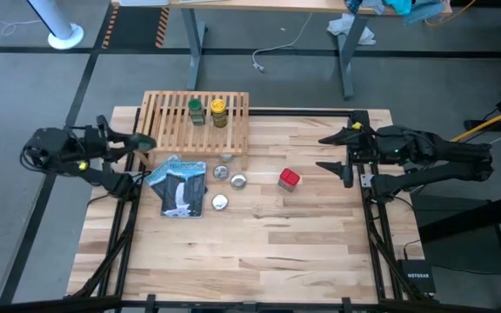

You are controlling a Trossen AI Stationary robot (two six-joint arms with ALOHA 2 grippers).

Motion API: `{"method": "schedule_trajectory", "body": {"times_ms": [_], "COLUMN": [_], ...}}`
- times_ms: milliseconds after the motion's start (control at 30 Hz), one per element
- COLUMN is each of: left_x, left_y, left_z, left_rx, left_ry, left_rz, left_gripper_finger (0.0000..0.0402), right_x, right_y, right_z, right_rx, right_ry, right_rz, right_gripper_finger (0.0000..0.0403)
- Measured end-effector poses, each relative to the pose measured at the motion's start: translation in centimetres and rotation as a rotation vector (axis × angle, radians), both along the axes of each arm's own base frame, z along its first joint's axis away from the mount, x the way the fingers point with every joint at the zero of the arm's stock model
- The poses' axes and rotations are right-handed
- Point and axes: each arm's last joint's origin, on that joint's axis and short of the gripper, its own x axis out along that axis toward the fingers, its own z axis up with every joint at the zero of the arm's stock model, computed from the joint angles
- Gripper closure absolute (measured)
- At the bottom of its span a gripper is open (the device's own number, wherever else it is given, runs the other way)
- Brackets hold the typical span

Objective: Shelf spices
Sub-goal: Put the black seasoning can on the shelf

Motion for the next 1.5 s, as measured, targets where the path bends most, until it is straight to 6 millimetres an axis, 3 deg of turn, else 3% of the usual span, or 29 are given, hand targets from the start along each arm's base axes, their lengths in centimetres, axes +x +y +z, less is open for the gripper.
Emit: {"method": "schedule_trajectory", "body": {"times_ms": [233,400,600,767,867,1100,1300,1500], "left_x": [2.4,4.0,4.2,4.4,5.2,7.2,7.0,5.7], "left_y": [-0.7,-1.4,-1.3,-1.2,-1.6,-2.6,-2.1,-1.3], "left_z": [-1.8,-2.1,-1.4,-1.8,-2.7,-2.7,-2.4,-0.3], "left_rx": [-0.064,0.023,0.112,0.078,0.079,0.115,0.229,0.281], "left_ry": [0.013,-0.019,-0.057,-0.053,-0.022,0.044,0.080,0.054], "left_rz": [-0.058,-0.101,-0.026,0.031,0.018,-0.040,0.088,0.168], "left_gripper_finger": [0.0285,0.0285,0.0285,0.0285,0.0285,0.0285,0.0285,0.0285], "right_x": [0.2,0.2,0.2,0.2,0.2,0.2,0.2,0.2], "right_y": [0.0,0.0,0.0,0.0,0.0,0.0,0.0,0.0], "right_z": [0.0,0.0,0.0,0.0,0.0,0.0,0.0,0.0], "right_rx": [-0.001,-0.001,-0.001,-0.001,-0.001,-0.002,-0.001,-0.001], "right_ry": [0.001,0.001,0.002,0.002,0.002,0.002,0.003,0.003], "right_rz": [0.000,0.000,0.000,0.000,0.000,-0.001,0.000,0.000], "right_gripper_finger": [0.0068,0.0068,0.0068,0.0068,0.0068,0.0068,0.0068,0.0068]}}
